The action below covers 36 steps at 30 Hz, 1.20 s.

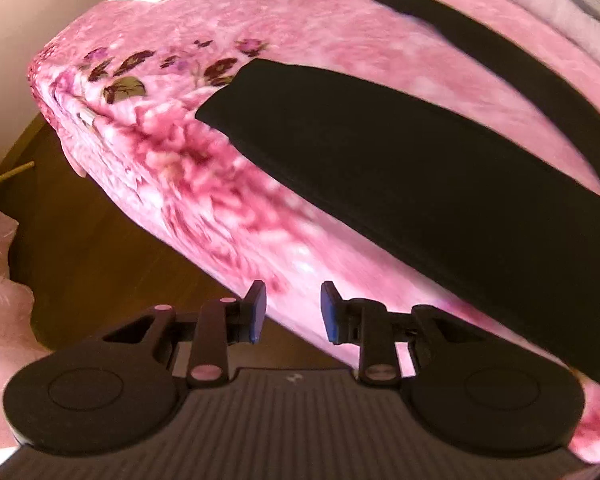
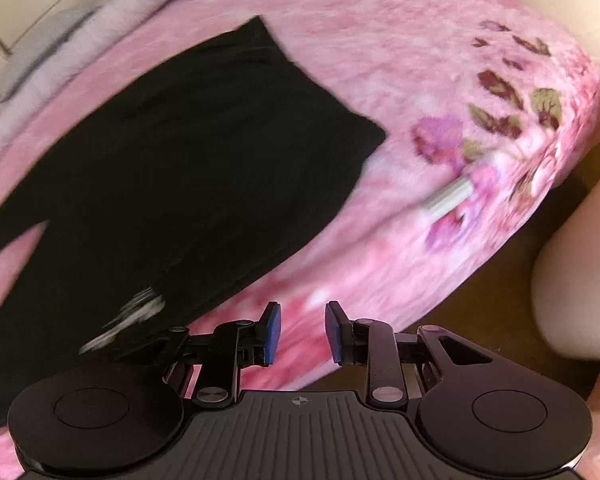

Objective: Fold clothes

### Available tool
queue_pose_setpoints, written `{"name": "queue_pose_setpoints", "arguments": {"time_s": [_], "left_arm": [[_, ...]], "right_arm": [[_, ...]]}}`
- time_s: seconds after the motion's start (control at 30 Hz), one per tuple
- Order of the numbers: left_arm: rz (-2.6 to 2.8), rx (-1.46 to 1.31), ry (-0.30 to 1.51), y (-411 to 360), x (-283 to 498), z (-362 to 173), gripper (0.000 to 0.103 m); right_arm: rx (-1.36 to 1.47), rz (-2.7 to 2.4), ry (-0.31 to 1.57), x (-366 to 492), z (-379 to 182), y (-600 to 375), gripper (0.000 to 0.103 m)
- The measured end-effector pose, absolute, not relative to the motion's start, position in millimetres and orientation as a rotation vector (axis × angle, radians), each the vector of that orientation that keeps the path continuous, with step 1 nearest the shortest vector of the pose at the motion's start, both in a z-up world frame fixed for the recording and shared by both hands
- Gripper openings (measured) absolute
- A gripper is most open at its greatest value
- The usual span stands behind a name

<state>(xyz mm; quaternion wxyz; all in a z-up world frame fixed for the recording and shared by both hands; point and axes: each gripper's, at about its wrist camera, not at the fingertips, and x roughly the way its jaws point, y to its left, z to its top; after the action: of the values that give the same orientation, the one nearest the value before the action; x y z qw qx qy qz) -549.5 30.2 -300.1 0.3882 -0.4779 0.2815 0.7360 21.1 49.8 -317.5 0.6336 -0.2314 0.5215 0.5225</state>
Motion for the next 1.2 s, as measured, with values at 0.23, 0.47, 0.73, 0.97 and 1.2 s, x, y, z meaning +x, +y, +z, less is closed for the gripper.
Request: {"name": "queue_pose_setpoints", "arguments": {"time_s": [0.23,0.47,0.73,0.97,1.2], "left_arm": [[1.746,-1.092,0.732,3.8,-470.6,-216.5,0.032],[1.647,-0.959,0.698,-14.9,-401.5,-151.5,0.036],[1.569,-0.860,0.763,-20.2,-346.7,-114.2,0.040],[1.524,-0.790,0.782,-15.4,-328.6,-93.5,0.041],[1.519,-0.738,0.860,-18.3,-314.7,-93.9,0.042]], "right_arm": [[-0.622,1.424,1.118,-26.8,-236.4,30.1,0.029],[-0.792,1.471,0.904,-50.0,-192.0,12.9,0.030],[-0.853,1.472,0.873,-52.8,-161.0,-1.0,0.030],[-0.800,1.438,0.940,-37.4,-147.4,-7.8,0.031],[-0.815,1.417,1.010,-33.4,-151.9,-12.2,0.031]]}}
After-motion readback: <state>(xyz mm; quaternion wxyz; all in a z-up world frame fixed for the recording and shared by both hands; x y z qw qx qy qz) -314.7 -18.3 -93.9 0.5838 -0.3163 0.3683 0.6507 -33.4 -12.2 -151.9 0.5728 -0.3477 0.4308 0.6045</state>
